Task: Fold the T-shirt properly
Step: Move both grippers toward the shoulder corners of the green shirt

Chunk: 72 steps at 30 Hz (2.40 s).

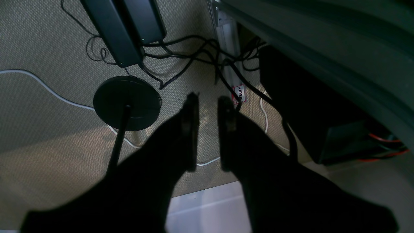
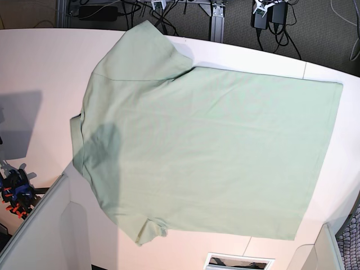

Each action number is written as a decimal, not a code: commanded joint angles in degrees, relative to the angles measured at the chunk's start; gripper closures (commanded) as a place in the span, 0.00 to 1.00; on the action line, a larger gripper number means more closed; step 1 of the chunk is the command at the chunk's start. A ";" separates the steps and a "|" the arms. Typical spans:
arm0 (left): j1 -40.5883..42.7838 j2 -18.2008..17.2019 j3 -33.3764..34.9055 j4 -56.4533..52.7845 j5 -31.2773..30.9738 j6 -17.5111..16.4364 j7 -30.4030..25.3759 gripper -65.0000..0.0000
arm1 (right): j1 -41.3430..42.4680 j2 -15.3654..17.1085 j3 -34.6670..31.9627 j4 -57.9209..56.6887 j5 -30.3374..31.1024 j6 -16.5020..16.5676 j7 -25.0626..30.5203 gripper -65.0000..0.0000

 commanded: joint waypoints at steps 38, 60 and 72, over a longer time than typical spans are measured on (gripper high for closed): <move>49.86 -11.34 -19.67 83.30 -12.74 -29.05 3.61 0.83 | -50.27 15.39 3.78 71.49 16.26 7.34 -4.00 0.98; 51.08 -20.61 -40.63 103.69 -33.11 -31.62 11.91 0.49 | -33.42 4.85 21.59 91.91 36.94 1.09 -27.50 0.34; 35.56 -25.09 -42.49 95.80 -29.94 -17.73 16.96 0.29 | -29.59 3.48 21.59 83.52 37.31 1.18 -29.00 0.34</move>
